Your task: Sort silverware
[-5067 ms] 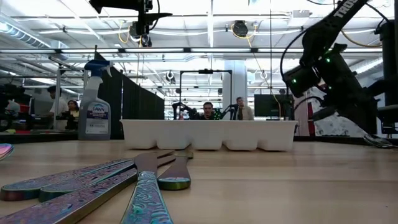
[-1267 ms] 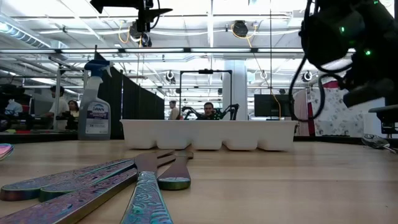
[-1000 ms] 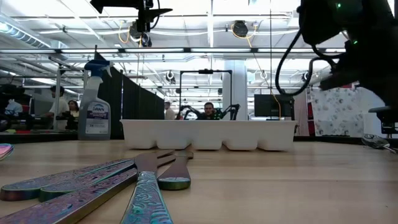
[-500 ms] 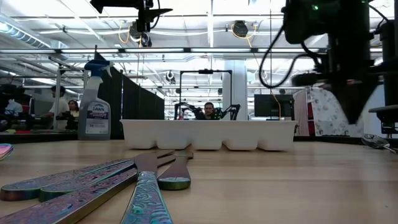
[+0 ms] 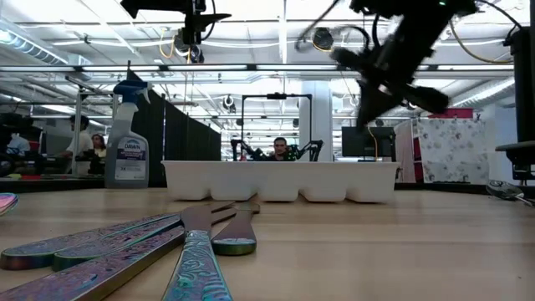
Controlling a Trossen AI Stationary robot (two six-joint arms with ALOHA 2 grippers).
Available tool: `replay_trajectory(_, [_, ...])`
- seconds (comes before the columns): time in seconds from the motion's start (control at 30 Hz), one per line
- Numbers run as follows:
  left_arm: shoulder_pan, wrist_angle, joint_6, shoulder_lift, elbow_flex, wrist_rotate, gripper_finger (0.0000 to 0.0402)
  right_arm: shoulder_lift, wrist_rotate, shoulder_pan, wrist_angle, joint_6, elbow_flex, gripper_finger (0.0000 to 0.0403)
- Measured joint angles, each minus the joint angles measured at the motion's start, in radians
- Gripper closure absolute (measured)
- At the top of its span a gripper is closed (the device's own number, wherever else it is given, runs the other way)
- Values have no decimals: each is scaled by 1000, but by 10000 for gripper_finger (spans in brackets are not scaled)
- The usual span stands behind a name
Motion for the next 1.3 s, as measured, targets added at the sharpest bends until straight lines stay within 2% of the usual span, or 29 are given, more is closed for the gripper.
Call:
replay_trajectory(0.23, [0,0,12,0,0,-15,123,-112,16,-189,259,-566,0,403])
replay_trajectory(0.3, [0,0,12,0,0,-21,123,-138,-17,-245,287,-786,1,403])
replay_trajectory(0.37, [0,0,13,0,0,-32,123,-157,-32,-293,257,-922,2,403])
replay_trajectory(0.43, [0,0,12,0,0,-34,123,-169,-44,-350,134,-852,2,403])
replay_trajectory(0.53, [0,0,11,0,0,-34,123,-169,-101,-433,-181,-597,0,403])
replay_trajectory(0.6, [0,0,7,0,0,-38,123,-163,-131,-448,-348,-496,0,403])
replay_trajectory(0.7, [0,0,3,-1,0,-57,123,-154,-143,-449,-525,-428,-6,403])
replay_trajectory(0.77, [0,1,3,-1,0,-65,123,-155,-158,-450,-552,-421,-14,403])
replay_trajectory(0.83, [0,1,4,-1,0,-67,123,-153,-231,-449,-567,-401,-38,403])
replay_trajectory(0.97, [0,0,8,-1,0,-73,123,-136,-295,-420,-590,-292,-115,403])
replay_trajectory(1.1, [2,0,6,0,0,-77,123,-106,-374,-405,-517,-272,-195,403])
replay_trajectory(1.3, [2,0,6,0,0,-81,123,-35,-405,-419,-481,-264,-255,403])
